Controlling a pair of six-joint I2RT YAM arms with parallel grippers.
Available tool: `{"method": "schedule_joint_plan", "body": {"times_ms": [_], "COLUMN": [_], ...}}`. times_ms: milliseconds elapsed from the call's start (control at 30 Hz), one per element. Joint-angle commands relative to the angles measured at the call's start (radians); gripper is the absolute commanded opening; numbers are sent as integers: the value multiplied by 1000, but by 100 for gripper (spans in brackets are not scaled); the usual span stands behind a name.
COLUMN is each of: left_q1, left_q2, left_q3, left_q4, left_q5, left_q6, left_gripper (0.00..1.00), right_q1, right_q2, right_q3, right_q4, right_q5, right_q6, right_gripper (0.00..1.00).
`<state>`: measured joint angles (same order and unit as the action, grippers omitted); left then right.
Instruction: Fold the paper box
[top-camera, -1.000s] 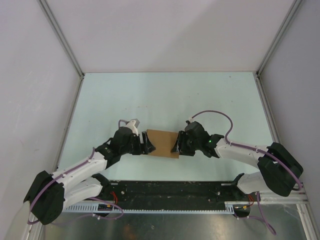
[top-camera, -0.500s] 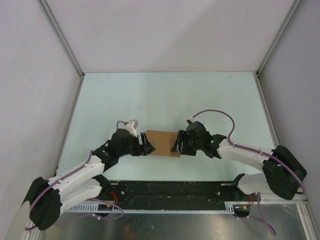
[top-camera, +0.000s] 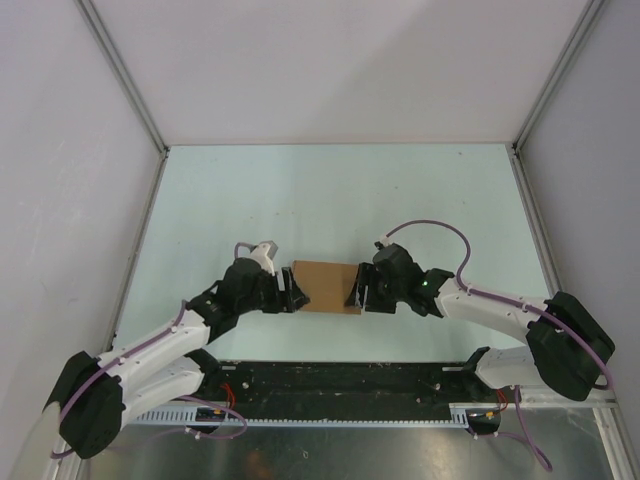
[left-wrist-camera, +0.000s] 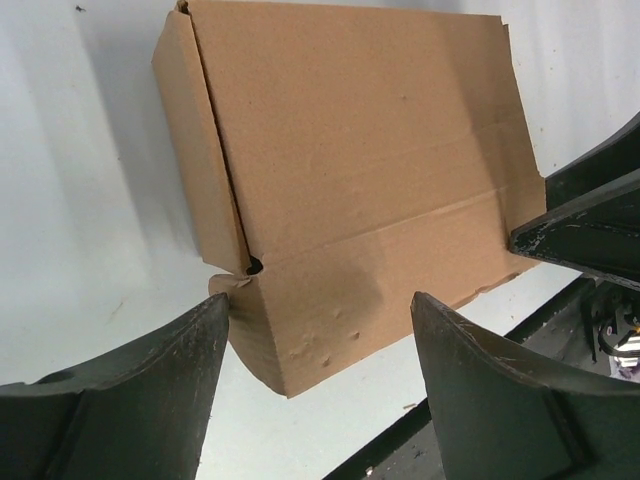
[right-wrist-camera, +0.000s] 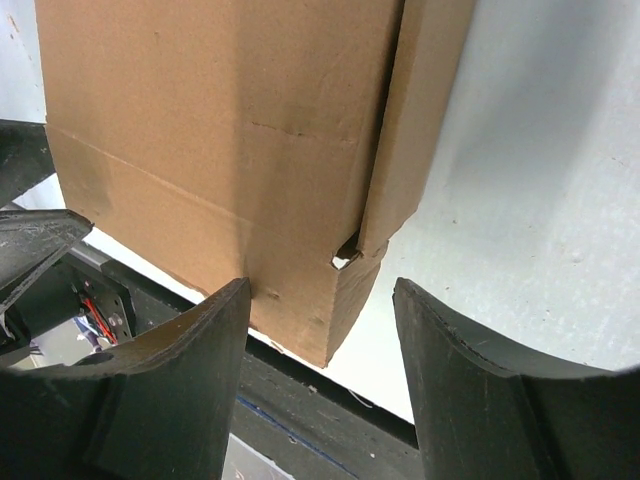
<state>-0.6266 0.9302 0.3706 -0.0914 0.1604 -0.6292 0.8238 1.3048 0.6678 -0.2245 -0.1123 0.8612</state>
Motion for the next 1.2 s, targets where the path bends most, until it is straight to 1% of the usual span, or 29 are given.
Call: {"method": "schedule_joint_plan", "body": {"times_ms": [0,233,400,867,1167], "left_q1": [-7,-8,-7,-7,-8], "left_q2": [-5,-31,-37,-10,7], "left_q3": [-12,-18,-19,-6,-13], "left_q4": [7,-4,-7,-8,25], "left_q5": [-4,-12,-2,39,48], "left_q6": [19,25,22,10,-10], "left_gripper": [78,73,71,71,70], "right_q1": [6,6,6,6,6], "right_q2": [-9,-10,-6,2,5], "right_q3": [3,3,3,3,3], "right_q4": [-7,-1,1,24,24], "right_q5": [20,19,13,-1,-1], "right_q6": [-14,-14,-11,-7,-5], "right_gripper": [64,54,54,53,53]}}
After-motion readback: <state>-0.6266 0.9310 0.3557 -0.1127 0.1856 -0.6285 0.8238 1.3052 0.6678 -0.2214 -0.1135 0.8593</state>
